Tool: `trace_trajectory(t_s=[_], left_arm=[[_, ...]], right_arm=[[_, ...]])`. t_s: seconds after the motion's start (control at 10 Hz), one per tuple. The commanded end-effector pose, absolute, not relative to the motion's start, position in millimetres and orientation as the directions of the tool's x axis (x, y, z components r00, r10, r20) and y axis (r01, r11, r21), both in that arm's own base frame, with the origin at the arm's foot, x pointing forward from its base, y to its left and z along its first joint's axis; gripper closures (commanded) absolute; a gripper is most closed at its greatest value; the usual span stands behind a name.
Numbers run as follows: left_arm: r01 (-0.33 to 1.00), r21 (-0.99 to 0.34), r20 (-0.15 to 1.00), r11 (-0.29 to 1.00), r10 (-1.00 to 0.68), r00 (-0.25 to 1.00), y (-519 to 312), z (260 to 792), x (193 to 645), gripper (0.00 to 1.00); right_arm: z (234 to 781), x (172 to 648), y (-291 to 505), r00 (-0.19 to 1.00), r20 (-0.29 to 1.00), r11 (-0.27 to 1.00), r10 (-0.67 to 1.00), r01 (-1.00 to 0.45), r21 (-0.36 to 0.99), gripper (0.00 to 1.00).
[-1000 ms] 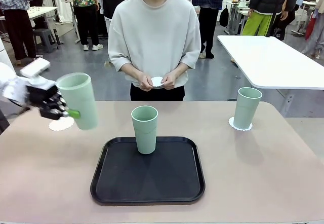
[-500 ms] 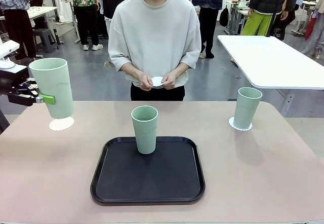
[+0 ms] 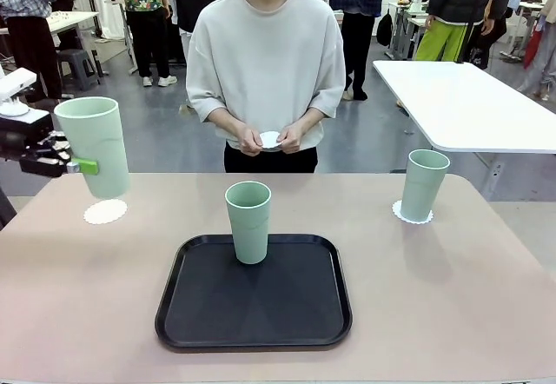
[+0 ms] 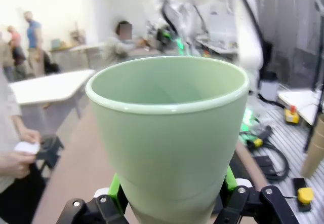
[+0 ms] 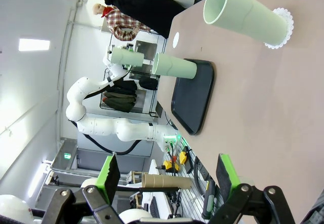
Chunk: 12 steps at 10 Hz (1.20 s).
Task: Place coasters on the table and set cups on them.
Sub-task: Take one Reusable plastic cup from the Flat Tray and place it on a coaster set by the human.
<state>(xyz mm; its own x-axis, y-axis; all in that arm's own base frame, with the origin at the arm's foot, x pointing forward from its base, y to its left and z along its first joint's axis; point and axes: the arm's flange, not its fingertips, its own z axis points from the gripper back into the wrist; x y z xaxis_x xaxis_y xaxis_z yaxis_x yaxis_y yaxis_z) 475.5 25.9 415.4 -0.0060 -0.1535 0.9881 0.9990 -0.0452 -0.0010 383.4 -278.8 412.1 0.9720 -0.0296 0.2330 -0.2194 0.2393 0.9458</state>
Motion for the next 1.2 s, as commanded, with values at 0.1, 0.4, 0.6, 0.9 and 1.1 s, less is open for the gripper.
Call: trace_trajectory(t_s=[0.1,0.4,0.6,0.9,1.1], left_arm=[[0.997,0.008,0.999,0.080,-0.042,-0.004,95,416,571,0.15],[1.000,-0.008,0.996,0.015,-0.090,0.010,127,391,592,0.15],[1.000,-0.019,0.988,-0.003,-0.155,0.018,139,373,592,0.15],[0.999,-0.029,0.983,-0.022,-0.181,0.024,153,348,586,0.15],[0.997,0.001,0.986,0.077,-0.165,0.012,144,347,577,0.15]], right_arm=[[412,382,-277,0.974,0.226,0.243,-0.034,-0.211,0.947,0.00],[412,382,-277,0.974,0.226,0.243,-0.034,-0.211,0.947,0.00],[412,382,-277,0.974,0.226,0.243,-0.034,-0.211,0.947,0.00],[412,382,-277,0.974,0.226,0.243,-0.034,-0.211,0.947,0.00],[412,382,-277,0.974,0.226,0.243,-0.034,-0.211,0.947,0.00]])
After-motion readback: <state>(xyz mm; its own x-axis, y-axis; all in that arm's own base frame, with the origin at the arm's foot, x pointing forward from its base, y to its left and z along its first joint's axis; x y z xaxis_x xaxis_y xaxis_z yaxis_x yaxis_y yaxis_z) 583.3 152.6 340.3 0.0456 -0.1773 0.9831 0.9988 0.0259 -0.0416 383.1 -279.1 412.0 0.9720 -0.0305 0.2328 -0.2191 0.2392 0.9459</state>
